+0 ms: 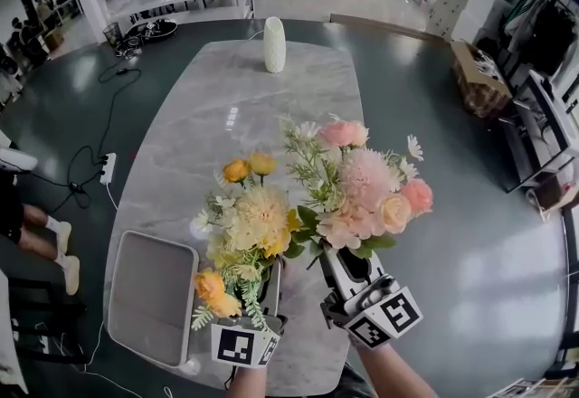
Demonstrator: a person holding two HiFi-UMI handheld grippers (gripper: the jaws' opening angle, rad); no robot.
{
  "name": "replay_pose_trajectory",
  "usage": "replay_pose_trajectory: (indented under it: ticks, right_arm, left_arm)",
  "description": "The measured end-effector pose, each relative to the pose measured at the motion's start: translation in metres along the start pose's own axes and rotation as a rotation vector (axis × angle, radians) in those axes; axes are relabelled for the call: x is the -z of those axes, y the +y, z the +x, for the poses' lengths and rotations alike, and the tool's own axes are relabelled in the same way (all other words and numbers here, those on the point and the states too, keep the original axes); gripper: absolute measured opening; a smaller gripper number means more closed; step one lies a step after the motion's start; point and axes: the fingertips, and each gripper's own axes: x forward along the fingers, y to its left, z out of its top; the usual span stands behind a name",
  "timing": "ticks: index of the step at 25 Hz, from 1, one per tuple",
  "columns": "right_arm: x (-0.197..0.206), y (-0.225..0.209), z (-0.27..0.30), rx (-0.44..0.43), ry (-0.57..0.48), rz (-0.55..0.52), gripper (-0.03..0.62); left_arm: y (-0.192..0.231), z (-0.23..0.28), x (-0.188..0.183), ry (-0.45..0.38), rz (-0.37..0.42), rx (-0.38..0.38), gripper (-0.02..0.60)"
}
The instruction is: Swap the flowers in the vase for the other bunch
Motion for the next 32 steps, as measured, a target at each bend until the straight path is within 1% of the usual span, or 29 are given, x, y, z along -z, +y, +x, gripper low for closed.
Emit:
replay_pose_trajectory:
  ticks: [4,7,13,16,17,20,21,22,24,25,27,28,31,32]
  right_arm:
    - [0.001,0.000,-0.001,0.005,0.006,0.004,0.068]
    - [0.000,0.001,-0.001,0.009,0.009,0.006,0.069]
    - [0.001,0.001,-0.002,0.010,0.008,0.009,0.067]
    - [0.001,0.001,-0.002,0.011,0.007,0.011,0.068]
    - [0.001,0.001,-0.002,0.011,0.007,0.011,0.068]
    - [0.001,0.001,-0.002,0.011,0.011,0.013,0.067]
    - [0.001,0.001,-0.002,0.011,0.012,0.013,0.068]
    - [0.001,0.001,-0.002,0.012,0.013,0.014,0.068]
    - [0.002,0.001,-0.001,0.014,0.014,0.014,0.068]
    - [0.002,0.001,0.000,0.014,0.013,0.015,0.067]
    - [0.002,0.001,-0.001,0.014,0.013,0.016,0.069]
    - [0.002,0.001,-0.002,0.012,0.013,0.016,0.067]
    - [0.001,0.001,-0.003,0.010,0.014,0.016,0.068]
    - [0.001,0.001,-0.003,0.010,0.014,0.016,0.069]
  left_arm:
    - [-0.001,-0.003,0.005,0.031,0.018,0.008,0.080]
    - [-0.003,-0.001,-0.003,0.020,0.042,0.013,0.080]
    - [-0.009,-0.002,-0.002,0.034,0.082,0.027,0.084]
    - [-0.013,-0.003,0.001,0.054,0.106,0.039,0.107]
    - [-0.014,-0.004,0.004,0.071,0.099,0.036,0.118]
    - [-0.015,-0.013,0.025,0.179,0.016,0.000,0.141]
    - [-0.015,-0.015,0.030,0.206,-0.001,-0.008,0.146]
    - [-0.015,-0.015,0.030,0.213,0.005,-0.006,0.149]
    - [-0.016,-0.011,0.022,0.179,0.032,0.008,0.153]
    - [-0.017,-0.011,0.021,0.171,0.016,0.005,0.155]
    - [-0.018,-0.014,0.028,0.195,-0.037,-0.012,0.157]
    - [-0.020,-0.014,0.027,0.192,-0.029,-0.008,0.158]
    - [-0.022,-0.009,0.015,0.128,0.118,0.041,0.160]
    - [-0.022,-0.009,0.014,0.124,0.135,0.048,0.160]
